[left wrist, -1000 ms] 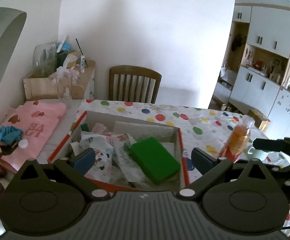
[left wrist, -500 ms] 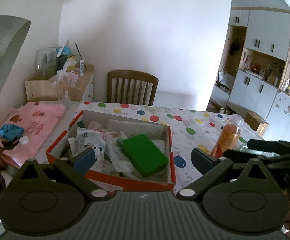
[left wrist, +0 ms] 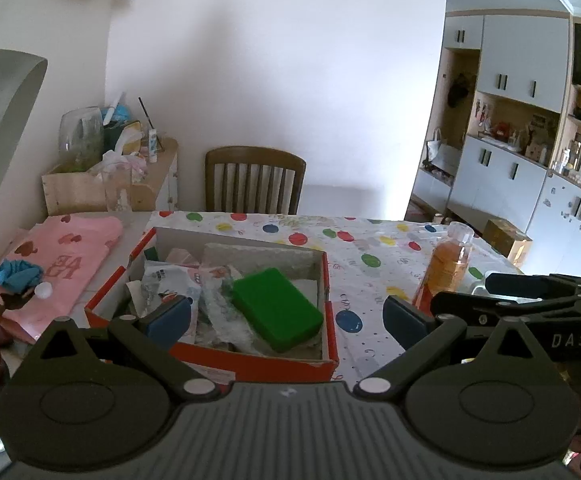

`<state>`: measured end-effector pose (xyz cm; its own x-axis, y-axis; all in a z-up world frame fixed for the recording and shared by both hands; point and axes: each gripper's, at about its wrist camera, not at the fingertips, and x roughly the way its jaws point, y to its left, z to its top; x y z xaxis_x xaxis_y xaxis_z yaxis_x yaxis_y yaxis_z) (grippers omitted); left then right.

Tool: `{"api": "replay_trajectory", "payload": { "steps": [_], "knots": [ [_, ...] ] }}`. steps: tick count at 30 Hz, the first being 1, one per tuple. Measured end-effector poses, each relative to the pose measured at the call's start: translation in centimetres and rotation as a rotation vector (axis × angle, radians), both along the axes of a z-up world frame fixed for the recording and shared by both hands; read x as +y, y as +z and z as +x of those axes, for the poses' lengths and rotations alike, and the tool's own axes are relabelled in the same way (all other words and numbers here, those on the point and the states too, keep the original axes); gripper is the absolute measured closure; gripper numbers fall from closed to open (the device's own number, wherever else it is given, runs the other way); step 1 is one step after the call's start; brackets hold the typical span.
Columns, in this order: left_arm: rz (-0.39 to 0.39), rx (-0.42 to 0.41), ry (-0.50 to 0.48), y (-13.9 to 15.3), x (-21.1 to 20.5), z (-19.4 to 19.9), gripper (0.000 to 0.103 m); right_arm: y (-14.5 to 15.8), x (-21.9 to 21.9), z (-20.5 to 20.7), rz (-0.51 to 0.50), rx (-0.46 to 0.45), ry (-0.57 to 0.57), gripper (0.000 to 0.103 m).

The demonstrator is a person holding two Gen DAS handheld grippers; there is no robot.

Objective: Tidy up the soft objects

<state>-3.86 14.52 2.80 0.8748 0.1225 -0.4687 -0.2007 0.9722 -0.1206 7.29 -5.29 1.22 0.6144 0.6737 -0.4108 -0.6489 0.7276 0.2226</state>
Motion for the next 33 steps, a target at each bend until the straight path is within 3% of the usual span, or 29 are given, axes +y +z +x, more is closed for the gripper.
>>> {"api": "replay_trajectory", "payload": {
  "steps": [33],
  "knots": [
    [0.024,-0.025,-0.013,0.55,-0.39,0.27,0.0,0.37,-0.19,-0.3,-0.006,-0.007,-0.012,0.0]
  ]
}}
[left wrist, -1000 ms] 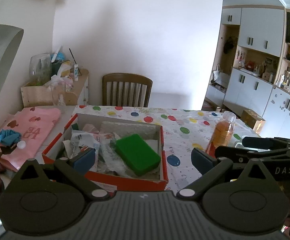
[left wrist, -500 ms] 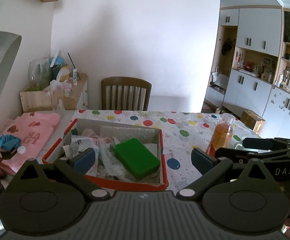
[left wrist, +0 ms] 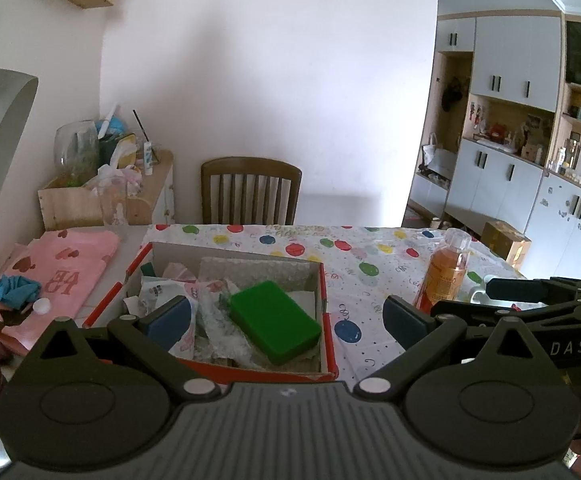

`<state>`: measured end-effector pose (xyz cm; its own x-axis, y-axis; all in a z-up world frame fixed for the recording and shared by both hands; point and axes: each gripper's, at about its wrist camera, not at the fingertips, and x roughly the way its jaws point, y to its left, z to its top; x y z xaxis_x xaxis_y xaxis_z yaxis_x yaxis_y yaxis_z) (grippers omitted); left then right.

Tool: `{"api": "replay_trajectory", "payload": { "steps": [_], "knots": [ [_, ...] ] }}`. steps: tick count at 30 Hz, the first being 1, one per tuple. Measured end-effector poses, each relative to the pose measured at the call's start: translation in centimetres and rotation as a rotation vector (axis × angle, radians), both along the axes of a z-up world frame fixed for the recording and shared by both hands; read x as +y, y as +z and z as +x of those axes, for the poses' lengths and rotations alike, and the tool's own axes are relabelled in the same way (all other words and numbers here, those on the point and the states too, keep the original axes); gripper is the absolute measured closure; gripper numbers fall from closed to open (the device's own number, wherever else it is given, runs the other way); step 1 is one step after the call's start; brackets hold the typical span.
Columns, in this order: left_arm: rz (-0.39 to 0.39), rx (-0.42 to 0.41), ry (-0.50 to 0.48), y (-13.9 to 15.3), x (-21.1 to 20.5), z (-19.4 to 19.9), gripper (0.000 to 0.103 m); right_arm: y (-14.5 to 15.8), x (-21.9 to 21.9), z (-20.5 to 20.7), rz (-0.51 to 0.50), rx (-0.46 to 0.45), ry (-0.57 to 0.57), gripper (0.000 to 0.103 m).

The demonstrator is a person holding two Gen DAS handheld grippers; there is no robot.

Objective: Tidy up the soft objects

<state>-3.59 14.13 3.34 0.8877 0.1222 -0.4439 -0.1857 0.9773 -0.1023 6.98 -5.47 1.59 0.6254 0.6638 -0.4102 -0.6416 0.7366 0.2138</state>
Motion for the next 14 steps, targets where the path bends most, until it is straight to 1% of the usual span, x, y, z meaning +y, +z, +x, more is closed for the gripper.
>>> {"api": "replay_trajectory", "payload": {
  "steps": [14],
  "knots": [
    [-0.006,0.023,0.012,0.14,0.69,0.65,0.0,0.04,0.47,0.27,-0.009,0.001,0.004,0.0]
  ]
}}
